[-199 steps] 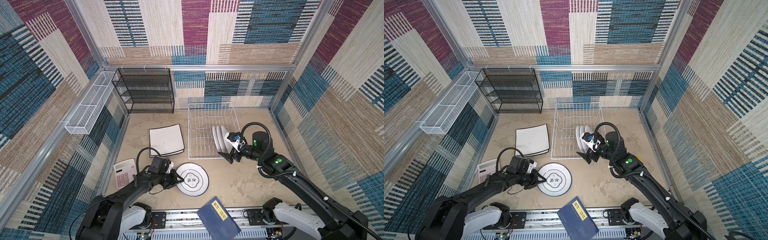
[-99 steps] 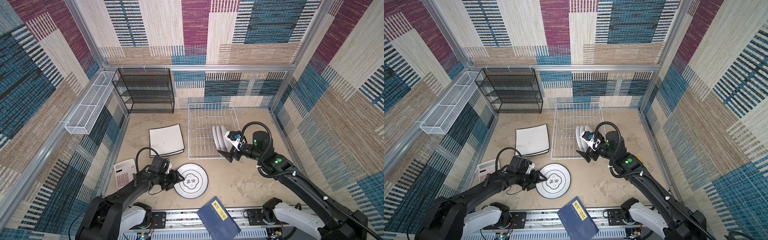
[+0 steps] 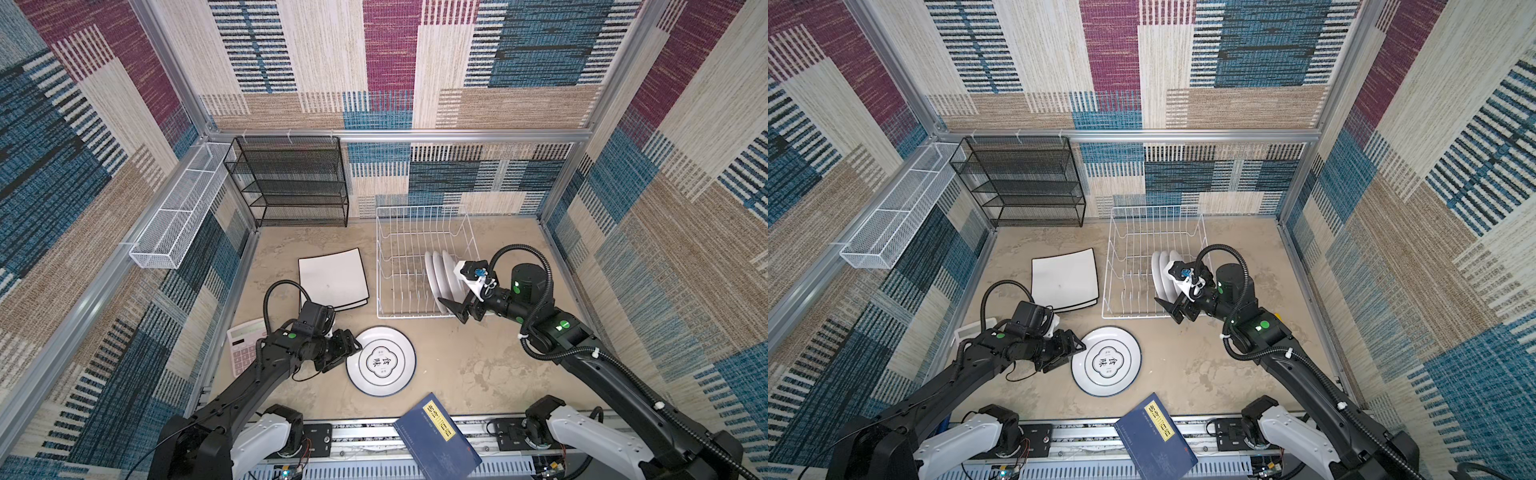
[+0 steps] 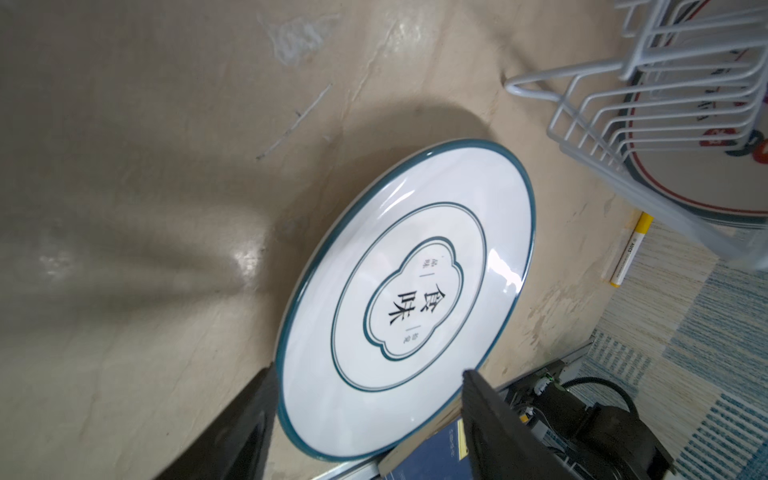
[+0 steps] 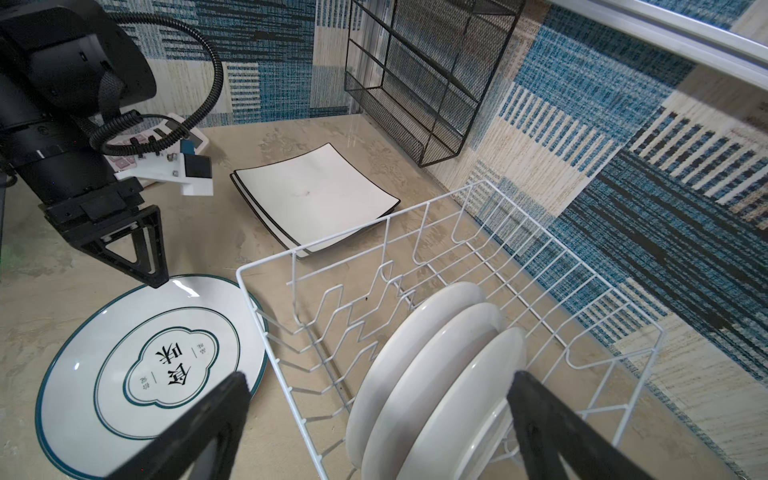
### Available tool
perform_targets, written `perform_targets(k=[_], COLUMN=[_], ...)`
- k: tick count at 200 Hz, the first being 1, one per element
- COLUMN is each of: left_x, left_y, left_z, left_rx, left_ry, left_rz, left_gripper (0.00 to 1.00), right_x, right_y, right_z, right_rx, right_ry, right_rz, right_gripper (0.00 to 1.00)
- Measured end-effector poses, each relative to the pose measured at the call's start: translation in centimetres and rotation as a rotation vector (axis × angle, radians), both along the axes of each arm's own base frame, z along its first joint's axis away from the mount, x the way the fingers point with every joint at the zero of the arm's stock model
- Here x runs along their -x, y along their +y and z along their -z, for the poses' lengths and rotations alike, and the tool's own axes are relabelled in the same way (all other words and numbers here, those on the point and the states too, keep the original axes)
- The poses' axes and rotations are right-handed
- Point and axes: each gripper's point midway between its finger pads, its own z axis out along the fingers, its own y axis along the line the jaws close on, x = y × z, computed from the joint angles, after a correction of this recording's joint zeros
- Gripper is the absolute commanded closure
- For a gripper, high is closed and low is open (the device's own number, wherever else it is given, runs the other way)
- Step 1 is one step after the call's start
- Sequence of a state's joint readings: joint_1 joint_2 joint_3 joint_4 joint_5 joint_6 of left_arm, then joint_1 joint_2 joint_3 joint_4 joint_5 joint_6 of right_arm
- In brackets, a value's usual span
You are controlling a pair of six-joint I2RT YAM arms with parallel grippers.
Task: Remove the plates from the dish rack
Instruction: 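Open the left gripper and release the round plate on the table, then move the left gripper to the rack toward the red-patterned plates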
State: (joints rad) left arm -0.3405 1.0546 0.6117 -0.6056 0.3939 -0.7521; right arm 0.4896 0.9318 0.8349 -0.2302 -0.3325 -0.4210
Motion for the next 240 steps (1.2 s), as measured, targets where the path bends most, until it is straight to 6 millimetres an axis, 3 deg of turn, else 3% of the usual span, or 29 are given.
perform_targets(k=[62, 94, 121, 181, 218, 240], left_x=[-3.7, -6.0, -7.9, -11.5, -13.9, -15.0], left_y=[-1.0, -2.6, -4.6, -10.9, -14.9, -16.8], left_z=[-9.1, -14.0, -16.6, -18.5, -17.1, -15.7], left_rx=[0.02, 0.057, 0.083, 0.088, 0.085, 0.079], left_ry=[-0.186, -0.27, -0.303, -0.332, -0.301, -0.277], left_rz=[0.038, 0.082, 0.136, 0.279, 0.335, 0.355], left_gripper=[0.3, 0.3, 0.31, 0.33, 0.42, 0.49], right_x=[-1.0, -1.1, -1.0, -1.4, -2.8, -3.1], right_y=[-2.0, -2.8, -3.3, -5.5, -7.8, -7.9], right_z=[-1.6, -1.1, -0.9, -0.2, 1.6, 2.3], right_rx=[-0.1, -0.136, -0.16, -0.183, -0.2, -0.197], right_ry=[0.069, 0.133, 0.158, 0.202, 0.286, 0.313], right_rz=[0.182, 0.251, 0.286, 0.382, 0.461, 0.455], right_gripper=[0.01, 0.01, 0.01, 0.01, 0.01, 0.01])
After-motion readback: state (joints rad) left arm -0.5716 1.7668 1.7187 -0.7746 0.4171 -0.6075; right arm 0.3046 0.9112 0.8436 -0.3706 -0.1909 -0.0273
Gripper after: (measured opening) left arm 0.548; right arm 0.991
